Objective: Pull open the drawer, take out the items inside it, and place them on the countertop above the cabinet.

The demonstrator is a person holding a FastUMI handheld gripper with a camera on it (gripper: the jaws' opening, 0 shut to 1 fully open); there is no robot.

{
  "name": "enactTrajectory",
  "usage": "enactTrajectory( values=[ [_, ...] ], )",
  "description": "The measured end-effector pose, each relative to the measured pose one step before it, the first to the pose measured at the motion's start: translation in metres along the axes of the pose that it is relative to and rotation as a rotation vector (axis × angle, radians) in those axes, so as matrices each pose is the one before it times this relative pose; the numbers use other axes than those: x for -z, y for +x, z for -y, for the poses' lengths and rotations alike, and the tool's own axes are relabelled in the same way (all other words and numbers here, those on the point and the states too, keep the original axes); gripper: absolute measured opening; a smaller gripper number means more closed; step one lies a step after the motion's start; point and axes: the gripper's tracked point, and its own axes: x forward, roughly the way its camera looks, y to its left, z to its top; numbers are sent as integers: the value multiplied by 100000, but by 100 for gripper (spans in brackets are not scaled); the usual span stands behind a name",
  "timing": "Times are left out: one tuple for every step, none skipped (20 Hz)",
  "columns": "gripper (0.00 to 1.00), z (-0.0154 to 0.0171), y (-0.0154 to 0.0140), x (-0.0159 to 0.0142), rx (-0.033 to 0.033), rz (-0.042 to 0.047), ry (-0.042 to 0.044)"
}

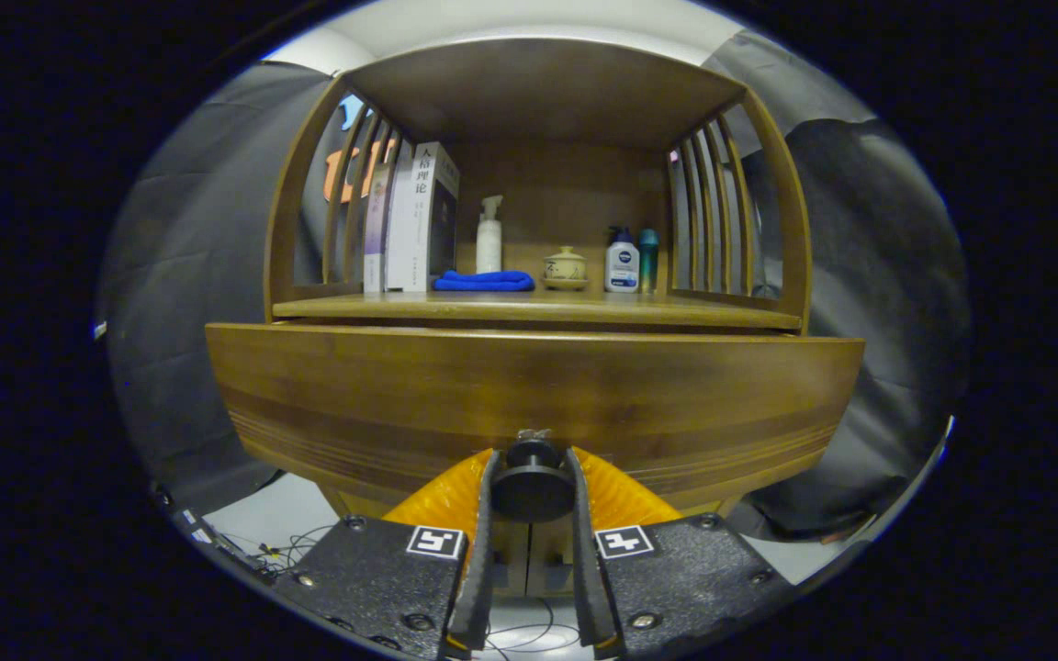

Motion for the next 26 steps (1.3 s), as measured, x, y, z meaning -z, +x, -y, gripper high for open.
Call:
enactTrajectory(
  values=[
    [39,27,-577,159,178,-120,183],
    [39,17,-624,134,-72,-154,-226],
    [39,-175,-556,156,-354,79,-210],
    [39,-17,-526,147,-227,146,-444],
    [39,-13,-538,-22,34,180,-496],
    [39,2,-474,263,-21,-14,12],
    [39,-42,-389,136,-156,-90,108],
    [39,36,-424,46,-12,-99,301],
    [39,92,-317,102,-55,-15,48],
    [39,72,-273,119,-61,145,311],
    [39,55,-285,111,122,38,-65],
    [39,112,-365,92,-5,-278,1],
    [39,-49,-308,108,-101,-248,376],
    [39,11,-361,225,-94,-491,-119],
    [38,-1,-286,285,-72,-351,296],
    [38,9,-251,330,-131,-884,517],
    [38,-97,-425,290,-575,-453,647],
    [38,-153,-180,-77,-116,545,-660],
    [38,-30,-374,179,-187,295,-640],
    [38,-83,-263,121,-363,-117,-202],
    [38,-39,-144,83,-222,-34,527],
    [38,3,-166,32,-127,-296,-52],
    [38,47,-46,113,23,-68,398],
    [38,13,-1,-23,330,437,-65],
    [38,24,-68,-45,480,553,-1166],
    [38,-27,45,67,761,221,-1425]
  ],
)
